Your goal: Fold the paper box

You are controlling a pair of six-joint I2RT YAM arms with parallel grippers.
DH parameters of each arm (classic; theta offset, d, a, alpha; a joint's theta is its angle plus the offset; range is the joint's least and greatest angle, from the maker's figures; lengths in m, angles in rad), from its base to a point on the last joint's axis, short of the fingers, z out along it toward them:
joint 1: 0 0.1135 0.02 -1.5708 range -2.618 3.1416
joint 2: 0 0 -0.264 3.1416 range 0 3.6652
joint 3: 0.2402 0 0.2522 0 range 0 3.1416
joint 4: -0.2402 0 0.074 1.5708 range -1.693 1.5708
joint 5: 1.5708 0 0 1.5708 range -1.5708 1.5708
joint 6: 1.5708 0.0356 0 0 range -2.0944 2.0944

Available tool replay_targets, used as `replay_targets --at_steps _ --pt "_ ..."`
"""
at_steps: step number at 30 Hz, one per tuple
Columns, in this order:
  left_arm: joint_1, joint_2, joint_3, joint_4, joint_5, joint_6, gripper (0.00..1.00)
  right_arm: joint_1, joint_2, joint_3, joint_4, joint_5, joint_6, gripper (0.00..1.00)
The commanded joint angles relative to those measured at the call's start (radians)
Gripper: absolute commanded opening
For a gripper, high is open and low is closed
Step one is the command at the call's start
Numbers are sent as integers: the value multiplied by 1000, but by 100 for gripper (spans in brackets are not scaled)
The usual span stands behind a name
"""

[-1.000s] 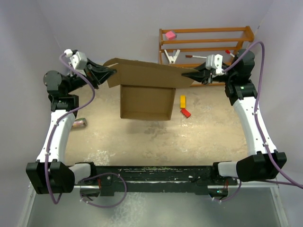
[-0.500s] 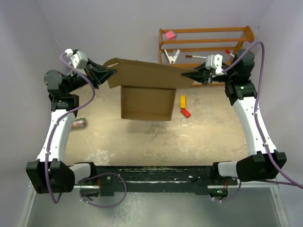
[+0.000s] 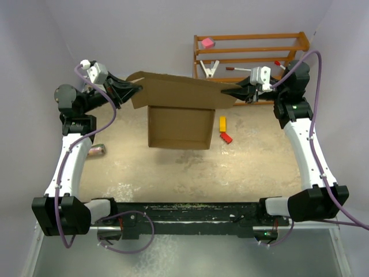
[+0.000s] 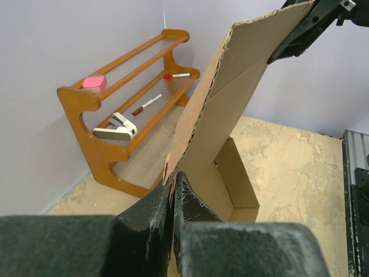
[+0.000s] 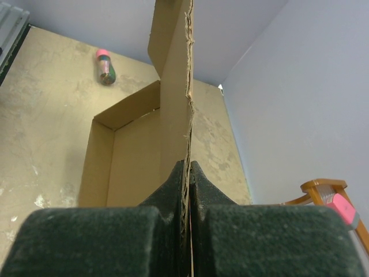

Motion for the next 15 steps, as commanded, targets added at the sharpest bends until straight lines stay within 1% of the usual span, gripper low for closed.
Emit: replay_targets --at_steps 1,6,15 --pt "-4 -18 2 19 23 3 5 9 -23 4 41 -27 -10 0" --pt "-5 0 27 23 27 -7 5 9 -21 3 42 -26 -10 0" --pt "-5 1 14 39 28 -22 5 10 -16 3 49 -28 -10 0"
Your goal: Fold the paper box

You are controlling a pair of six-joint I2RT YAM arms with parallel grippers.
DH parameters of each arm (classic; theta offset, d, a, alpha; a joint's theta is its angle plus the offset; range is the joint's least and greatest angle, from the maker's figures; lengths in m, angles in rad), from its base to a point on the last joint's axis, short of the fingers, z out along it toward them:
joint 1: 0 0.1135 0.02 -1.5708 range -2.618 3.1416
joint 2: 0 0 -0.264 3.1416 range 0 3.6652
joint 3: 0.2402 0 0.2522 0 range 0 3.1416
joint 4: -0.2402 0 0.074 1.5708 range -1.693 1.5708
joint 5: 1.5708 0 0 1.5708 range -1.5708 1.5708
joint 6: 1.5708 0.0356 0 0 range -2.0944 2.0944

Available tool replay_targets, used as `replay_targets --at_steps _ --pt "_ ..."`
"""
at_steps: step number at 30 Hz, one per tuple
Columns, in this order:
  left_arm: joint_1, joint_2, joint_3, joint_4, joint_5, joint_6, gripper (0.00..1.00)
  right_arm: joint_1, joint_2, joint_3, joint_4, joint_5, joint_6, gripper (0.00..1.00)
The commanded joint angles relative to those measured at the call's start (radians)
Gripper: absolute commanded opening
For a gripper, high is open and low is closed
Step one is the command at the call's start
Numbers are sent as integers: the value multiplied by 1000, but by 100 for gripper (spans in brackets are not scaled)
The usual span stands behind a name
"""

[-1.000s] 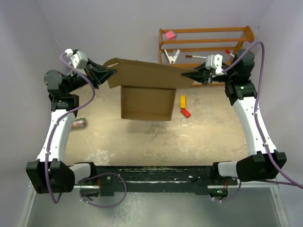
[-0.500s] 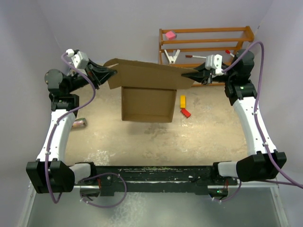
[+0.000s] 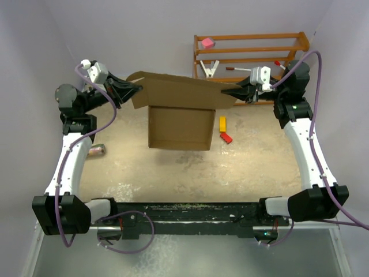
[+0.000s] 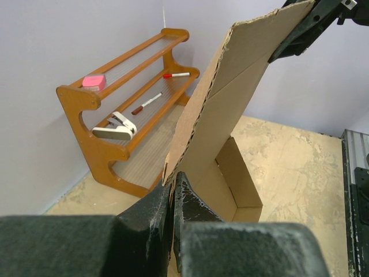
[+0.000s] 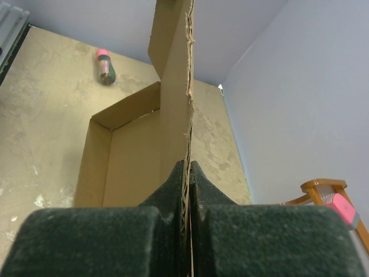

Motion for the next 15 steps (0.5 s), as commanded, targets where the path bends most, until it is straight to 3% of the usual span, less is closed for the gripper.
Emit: replay_targets --at_steps 1,15 --pt "-6 -7 13 34 25 -20 5 9 -15 3 53 -33 -10 0" --pt "-5 -2 18 32 25 -30 5 9 -9 2 119 -37 -10 0"
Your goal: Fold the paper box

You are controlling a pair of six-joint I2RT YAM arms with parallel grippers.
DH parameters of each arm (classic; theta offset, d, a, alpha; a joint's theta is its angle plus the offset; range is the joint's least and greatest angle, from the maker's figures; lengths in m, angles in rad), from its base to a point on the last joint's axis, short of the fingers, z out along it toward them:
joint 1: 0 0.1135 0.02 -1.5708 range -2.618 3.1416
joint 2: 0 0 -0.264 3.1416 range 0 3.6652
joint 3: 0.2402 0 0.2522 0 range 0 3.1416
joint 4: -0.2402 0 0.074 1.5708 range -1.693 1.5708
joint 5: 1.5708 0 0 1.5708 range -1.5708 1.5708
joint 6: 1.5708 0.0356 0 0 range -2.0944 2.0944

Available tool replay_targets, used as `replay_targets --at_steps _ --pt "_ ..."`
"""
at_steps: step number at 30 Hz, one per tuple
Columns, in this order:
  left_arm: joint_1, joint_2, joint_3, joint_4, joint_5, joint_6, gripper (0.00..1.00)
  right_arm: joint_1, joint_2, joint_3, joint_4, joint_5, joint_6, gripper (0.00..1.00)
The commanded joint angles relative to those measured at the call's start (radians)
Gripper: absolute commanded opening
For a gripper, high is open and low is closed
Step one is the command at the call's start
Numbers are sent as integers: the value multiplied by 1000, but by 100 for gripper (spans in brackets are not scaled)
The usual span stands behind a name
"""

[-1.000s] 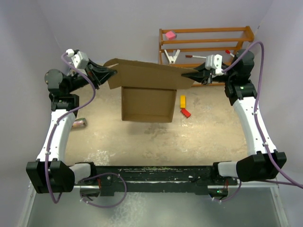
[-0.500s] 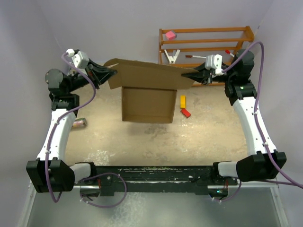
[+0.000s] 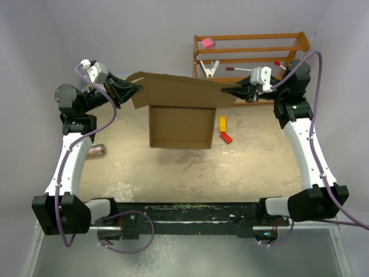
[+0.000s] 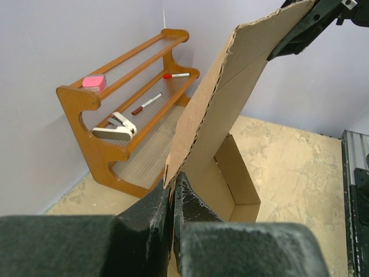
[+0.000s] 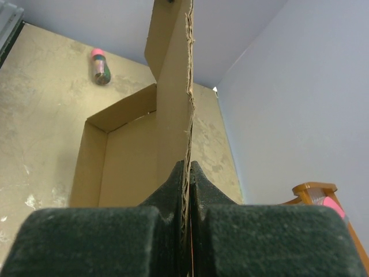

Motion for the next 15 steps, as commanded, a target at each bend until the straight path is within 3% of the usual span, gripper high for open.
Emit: replay_targets --at_steps 1,15 --pt "-5 -2 18 29 25 -27 5 9 -9 1 93 -32 -10 0" --pt "-5 13 22 43 31 -41 5 9 -15 24 180 18 -10 0"
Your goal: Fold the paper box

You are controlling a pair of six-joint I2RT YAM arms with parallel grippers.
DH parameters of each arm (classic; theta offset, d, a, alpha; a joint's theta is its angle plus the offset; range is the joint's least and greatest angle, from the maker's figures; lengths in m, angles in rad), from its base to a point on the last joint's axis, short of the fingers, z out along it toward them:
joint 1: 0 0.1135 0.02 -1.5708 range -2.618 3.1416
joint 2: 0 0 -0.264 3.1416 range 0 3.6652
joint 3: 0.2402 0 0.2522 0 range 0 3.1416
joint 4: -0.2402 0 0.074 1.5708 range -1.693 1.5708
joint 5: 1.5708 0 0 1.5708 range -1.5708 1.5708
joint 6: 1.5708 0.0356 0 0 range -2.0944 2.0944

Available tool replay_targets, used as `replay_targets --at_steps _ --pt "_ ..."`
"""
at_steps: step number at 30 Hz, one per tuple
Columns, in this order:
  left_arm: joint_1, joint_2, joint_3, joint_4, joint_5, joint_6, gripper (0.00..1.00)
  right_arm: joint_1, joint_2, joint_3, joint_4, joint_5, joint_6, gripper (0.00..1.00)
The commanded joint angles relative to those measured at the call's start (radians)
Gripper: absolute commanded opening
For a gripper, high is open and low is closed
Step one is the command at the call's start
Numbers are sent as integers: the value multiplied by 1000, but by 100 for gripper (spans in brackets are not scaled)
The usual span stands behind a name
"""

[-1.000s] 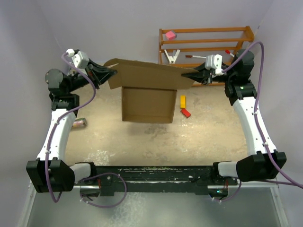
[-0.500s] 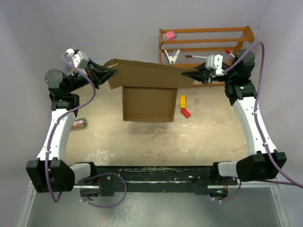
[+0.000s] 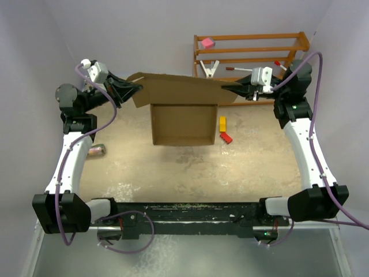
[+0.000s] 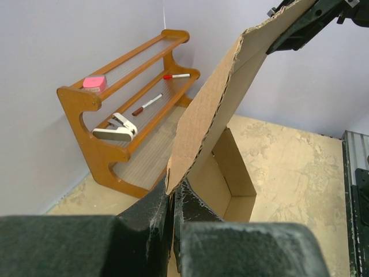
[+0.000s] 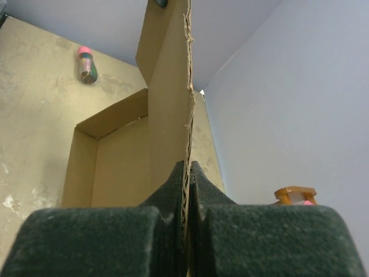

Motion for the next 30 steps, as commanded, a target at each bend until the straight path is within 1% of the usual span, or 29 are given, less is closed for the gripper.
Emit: replay_targets --at_steps 1,19,24,30 --pt "-5 0 23 27 30 -35 5 9 -13 24 121 7 -10 0" --pt "-5 -3 22 19 33 -35 5 9 -24 2 169 22 -10 0" --pt "-5 -9 24 19 29 -35 5 10 -29 -2 182 -4 -10 0" --pt "-3 7 59 15 25 -17 5 9 -33 -2 182 -6 -10 0"
